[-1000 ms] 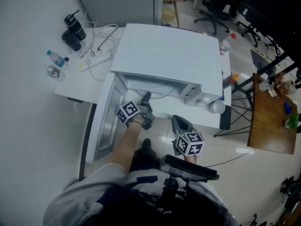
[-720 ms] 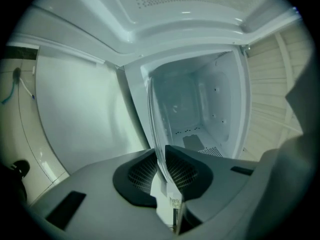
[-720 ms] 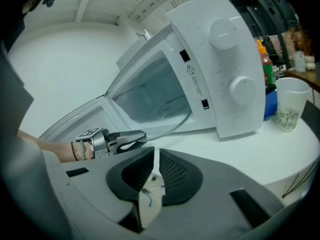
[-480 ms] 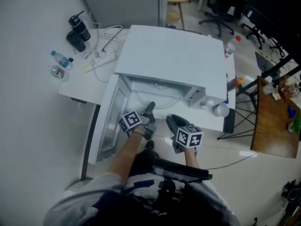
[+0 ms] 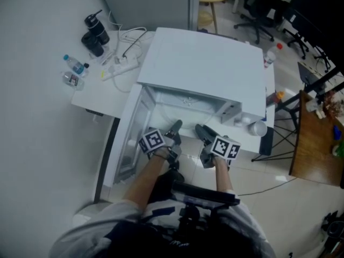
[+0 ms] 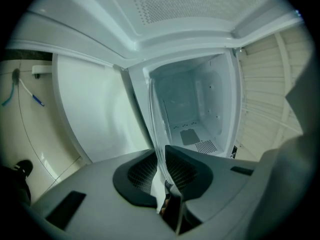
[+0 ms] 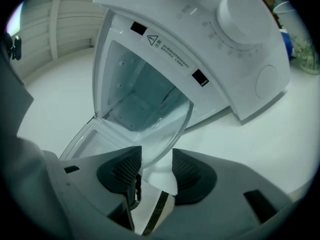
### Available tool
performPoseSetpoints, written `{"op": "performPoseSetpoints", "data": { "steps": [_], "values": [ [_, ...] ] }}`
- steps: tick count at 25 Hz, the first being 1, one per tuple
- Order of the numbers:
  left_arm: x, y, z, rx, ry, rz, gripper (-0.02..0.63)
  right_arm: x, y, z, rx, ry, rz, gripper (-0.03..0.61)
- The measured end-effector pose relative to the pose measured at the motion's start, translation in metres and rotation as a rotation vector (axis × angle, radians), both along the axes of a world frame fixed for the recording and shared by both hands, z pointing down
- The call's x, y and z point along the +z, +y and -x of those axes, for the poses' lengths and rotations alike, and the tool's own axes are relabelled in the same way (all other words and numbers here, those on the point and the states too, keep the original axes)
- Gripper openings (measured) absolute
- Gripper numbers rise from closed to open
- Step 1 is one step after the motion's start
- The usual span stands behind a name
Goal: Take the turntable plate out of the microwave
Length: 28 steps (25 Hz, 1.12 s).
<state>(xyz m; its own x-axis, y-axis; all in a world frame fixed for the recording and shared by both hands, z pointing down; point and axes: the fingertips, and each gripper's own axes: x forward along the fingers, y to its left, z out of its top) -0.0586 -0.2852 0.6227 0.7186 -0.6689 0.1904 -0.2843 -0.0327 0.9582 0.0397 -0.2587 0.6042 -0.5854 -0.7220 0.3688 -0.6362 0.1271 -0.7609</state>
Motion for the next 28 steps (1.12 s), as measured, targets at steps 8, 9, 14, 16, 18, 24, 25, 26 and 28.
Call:
{"op": "performPoseSetpoints", "data": {
  "steps": [8, 9, 14, 16, 18, 24, 25, 26, 28],
  "values": [
    [-0.009, 0.003, -0.001, 0.007, 0.022, -0.014, 0.048, 0.005, -0.022, 0.000, 0.037, -0.029, 0.015, 0.198],
    [-0.009, 0.003, -0.001, 0.006, 0.021, -0.014, 0.048, 0.005, -0.025, 0.001, 0.040, -0.025, 0.015, 0.198],
    [-0.011, 0.008, -0.005, 0.003, 0.013, 0.027, 0.048, 0.006, -0.038, 0.005, 0.102, -0.084, 0.014, 0.198],
    [-0.012, 0.004, -0.003, -0.001, -0.013, -0.022, 0.048, 0.006, -0.041, 0.004, 0.121, -0.123, 0.013, 0.196],
    [-0.010, 0.003, -0.002, -0.006, -0.026, -0.045, 0.047, 0.009, -0.044, 0.001, 0.135, -0.139, 0.015, 0.160],
    [-0.007, 0.006, -0.006, -0.012, 0.020, -0.008, 0.048, 0.006, -0.046, 0.001, 0.164, -0.253, 0.021, 0.068],
    [-0.009, 0.005, -0.006, -0.006, 0.016, -0.020, 0.049, 0.005, -0.046, 0.001, 0.171, -0.269, 0.022, 0.058],
    [-0.009, 0.004, -0.005, 0.000, 0.005, -0.030, 0.052, 0.005, -0.045, 0.001, 0.180, -0.279, 0.024, 0.054],
    [-0.009, 0.003, -0.005, 0.011, -0.020, -0.044, 0.057, 0.004, -0.045, 0.000, 0.192, -0.287, 0.023, 0.051]
  ]
}}
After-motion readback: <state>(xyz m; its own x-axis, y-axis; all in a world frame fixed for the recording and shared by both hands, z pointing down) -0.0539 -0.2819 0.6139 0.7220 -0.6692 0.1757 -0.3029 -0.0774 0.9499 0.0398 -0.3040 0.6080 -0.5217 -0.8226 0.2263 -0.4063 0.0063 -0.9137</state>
